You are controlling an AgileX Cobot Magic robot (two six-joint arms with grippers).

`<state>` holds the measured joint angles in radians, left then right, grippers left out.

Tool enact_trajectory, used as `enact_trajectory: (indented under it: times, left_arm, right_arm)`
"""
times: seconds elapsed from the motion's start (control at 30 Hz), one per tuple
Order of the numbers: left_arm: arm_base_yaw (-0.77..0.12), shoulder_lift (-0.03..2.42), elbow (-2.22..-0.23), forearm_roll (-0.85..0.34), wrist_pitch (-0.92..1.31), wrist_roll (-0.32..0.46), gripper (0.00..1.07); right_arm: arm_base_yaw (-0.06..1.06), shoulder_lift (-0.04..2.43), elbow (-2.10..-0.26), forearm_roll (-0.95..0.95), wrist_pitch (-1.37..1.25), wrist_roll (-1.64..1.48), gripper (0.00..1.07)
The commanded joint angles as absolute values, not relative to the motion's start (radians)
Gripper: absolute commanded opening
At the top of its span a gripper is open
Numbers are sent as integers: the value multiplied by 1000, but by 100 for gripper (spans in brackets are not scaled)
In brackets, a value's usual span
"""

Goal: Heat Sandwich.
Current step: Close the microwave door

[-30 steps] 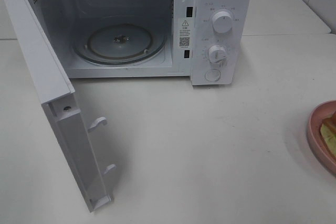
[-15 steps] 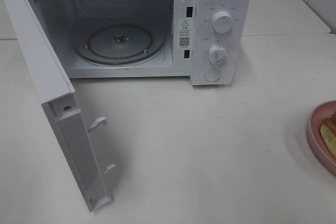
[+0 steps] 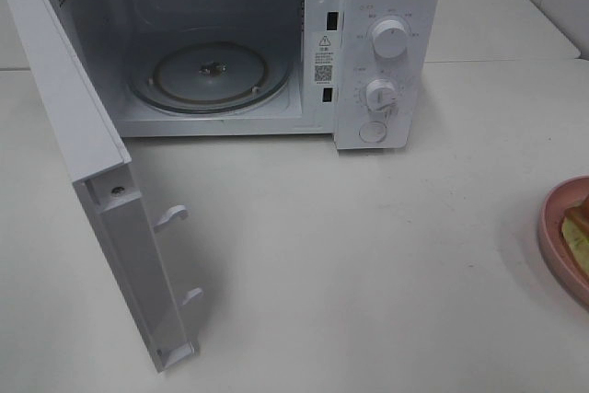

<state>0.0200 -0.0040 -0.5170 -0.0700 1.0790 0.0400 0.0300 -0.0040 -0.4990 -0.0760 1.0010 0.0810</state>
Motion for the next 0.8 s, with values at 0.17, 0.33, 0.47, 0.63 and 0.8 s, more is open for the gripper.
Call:
enact_trajectory:
  times: [0.17,0.33,0.47,0.63,0.8]
  left_arm:
    - [16,-12,-515,-69,1070,32,100]
    - [16,-7,-527,-51,1053,28,98]
    - [16,32,-539,-60,1038,28,91]
    - [16,112,-544,-87,965,28,81]
    - [16,234,-542,-83,919,35,59]
  right_arm:
    - [23,-31,-498,-74,996,72,76]
    - [23,-31,-498,-74,996,72,76]
    - [23,-31,-498,-74,996,72,76]
    - [23,-31,-498,-74,996,73,76]
    - [23,-31,-498,-74,996,73,76]
